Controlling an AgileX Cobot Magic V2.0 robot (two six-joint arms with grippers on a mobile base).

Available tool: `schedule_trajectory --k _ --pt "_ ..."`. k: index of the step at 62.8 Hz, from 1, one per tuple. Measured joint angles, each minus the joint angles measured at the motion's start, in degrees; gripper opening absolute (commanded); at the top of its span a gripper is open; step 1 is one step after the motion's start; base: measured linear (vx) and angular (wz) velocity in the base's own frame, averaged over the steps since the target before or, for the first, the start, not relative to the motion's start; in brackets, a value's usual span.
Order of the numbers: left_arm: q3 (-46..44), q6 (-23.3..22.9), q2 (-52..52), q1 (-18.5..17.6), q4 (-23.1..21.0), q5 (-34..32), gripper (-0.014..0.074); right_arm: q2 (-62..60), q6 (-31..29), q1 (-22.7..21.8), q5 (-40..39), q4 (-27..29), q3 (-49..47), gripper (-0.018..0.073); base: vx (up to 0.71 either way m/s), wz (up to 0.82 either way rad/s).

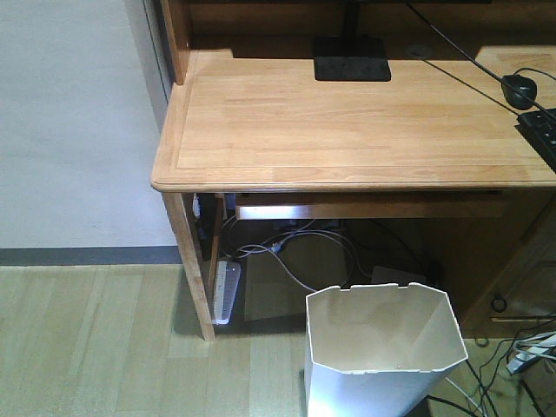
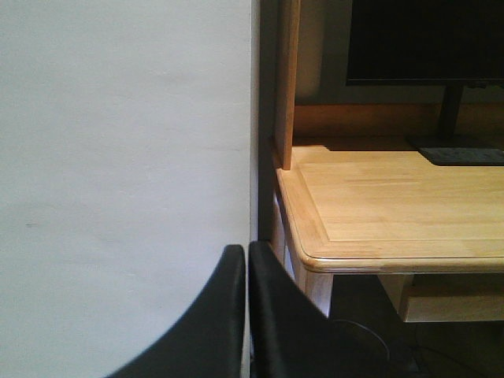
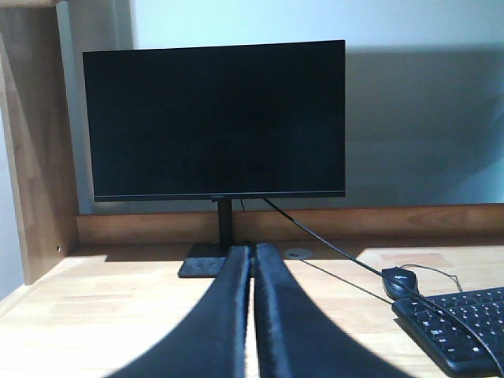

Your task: Move trash bin to bedside with robot

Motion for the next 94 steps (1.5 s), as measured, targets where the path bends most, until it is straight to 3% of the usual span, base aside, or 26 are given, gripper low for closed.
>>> schedule_trajectory --k 11,24,36,49,62,80,87,94 --pt "0.00 0.00 0.00 0.00 0.00 0.00 -0.0006 12.08 -0.02 0.00 2.89 -0.03 -8.07 -0.0011 0.00 0.00" --pt "0.00 0.00 0.00 0.00 0.00 0.00 -0.0006 23.48 -0.14 0.00 13.46 -0.03 -14.52 -0.0011 0.00 0.00" --pt "0.00 0.00 0.00 0.00 0.00 0.00 -0.0006 27.90 -0.14 0.00 24.39 0.03 -15.26 -0.0011 0.00 0.00" --pt "0.00 0.00 0.00 0.00 0.00 0.00 -0.0006 28.77 -0.14 0.00 27.17 -0.29 -15.26 0.0006 0.00 0.00" --pt "0.00 0.00 0.00 0.00 0.00 0.00 -0.0006 28.77 -0.14 0.00 30.09 -1.26 -15.26 0.0165 0.00 0.00" --pt "0.00 0.00 0.00 0.00 0.00 0.00 -0.0006 28.77 -0.14 0.00 32.86 -1.49 -15.26 0.0544 0.00 0.00" --pt "0.00 0.00 0.00 0.00 0.00 0.00 -0.0006 28.77 -0.09 0.00 33.16 -1.49 -15.26 0.0606 0.00 0.00" --pt "0.00 0.00 0.00 0.00 0.00 0.00 -0.0006 28.77 -0.09 0.00 33.20 -1.49 -15.26 0.0613 0.00 0.00"
